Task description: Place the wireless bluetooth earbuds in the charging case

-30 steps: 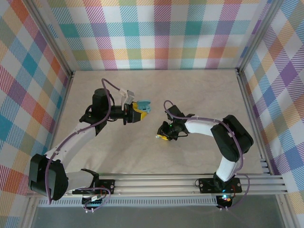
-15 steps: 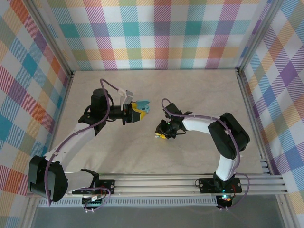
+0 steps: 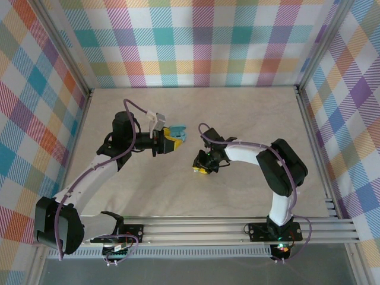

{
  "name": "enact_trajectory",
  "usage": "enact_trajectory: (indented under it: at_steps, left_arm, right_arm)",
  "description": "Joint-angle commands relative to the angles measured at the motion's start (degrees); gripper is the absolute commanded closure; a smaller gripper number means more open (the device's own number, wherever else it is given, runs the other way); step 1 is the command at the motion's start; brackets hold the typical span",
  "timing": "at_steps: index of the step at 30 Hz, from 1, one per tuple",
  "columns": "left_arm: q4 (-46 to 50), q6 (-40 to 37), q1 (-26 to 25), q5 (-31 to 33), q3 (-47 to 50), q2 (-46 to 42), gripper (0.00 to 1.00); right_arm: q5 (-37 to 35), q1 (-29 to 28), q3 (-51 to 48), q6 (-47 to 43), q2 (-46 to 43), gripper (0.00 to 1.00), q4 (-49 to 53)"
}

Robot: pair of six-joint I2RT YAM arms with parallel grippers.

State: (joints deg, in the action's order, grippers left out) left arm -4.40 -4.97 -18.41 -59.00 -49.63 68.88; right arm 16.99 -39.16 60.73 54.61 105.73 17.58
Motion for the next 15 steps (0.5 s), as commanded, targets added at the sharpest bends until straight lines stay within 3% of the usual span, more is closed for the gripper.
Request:
enact_trajectory:
  at_steps: [1,10,15]
  left_arm:
    - [0.3,-0.9,1.0,-0.9,0.7,-1.4,1.0]
    - [0.1,-0.8,1.0,-0.7,1.2,-1.8,1.0]
    - [-0.1,-0.6,1.0,-0.1,1.4,-2.1,1.0]
  right_arm:
    - [-0.2,-0.6,2.0,-1.6,1.6,0.73,2.0]
    - [0.2,-0.6,5.1,-3.9,3.1,0.83,3.7]
    - [-2.5,-0.4,6.1,-6.5,-0.6,0.85,7.1]
